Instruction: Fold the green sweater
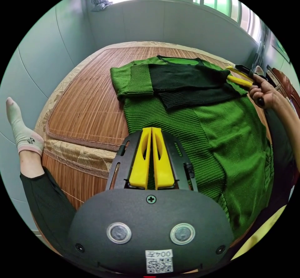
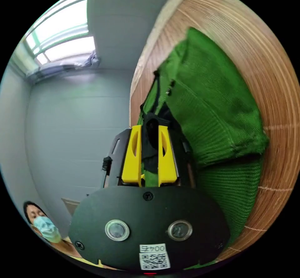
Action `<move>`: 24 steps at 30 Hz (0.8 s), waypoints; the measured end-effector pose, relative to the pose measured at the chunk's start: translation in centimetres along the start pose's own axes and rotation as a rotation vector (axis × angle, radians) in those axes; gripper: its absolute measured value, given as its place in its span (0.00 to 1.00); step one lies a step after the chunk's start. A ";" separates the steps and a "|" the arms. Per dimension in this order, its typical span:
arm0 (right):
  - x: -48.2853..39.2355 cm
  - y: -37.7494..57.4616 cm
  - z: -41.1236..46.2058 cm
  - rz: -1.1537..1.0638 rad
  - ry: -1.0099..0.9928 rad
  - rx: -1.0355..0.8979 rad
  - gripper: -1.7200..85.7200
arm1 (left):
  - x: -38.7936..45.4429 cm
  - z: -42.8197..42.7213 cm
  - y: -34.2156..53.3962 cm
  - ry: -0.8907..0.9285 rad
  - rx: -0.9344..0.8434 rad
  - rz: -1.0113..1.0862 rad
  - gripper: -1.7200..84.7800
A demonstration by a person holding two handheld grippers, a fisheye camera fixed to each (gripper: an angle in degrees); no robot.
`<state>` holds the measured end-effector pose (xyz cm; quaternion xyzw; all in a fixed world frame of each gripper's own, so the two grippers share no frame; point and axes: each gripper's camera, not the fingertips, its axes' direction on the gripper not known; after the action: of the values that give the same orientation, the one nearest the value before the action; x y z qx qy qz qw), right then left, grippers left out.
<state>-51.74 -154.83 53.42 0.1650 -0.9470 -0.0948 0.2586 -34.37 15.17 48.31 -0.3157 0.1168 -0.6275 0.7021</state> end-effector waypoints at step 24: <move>-2.2 -0.9 0.4 -0.250 0.191 0.015 0.11 | -3.4 -0.1 1.3 0.029 0.000 -0.013 0.02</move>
<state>-49.96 -154.83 51.80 0.2919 -0.8909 -0.1033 0.3324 -33.97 18.40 46.65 -0.3074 0.1251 -0.6366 0.6962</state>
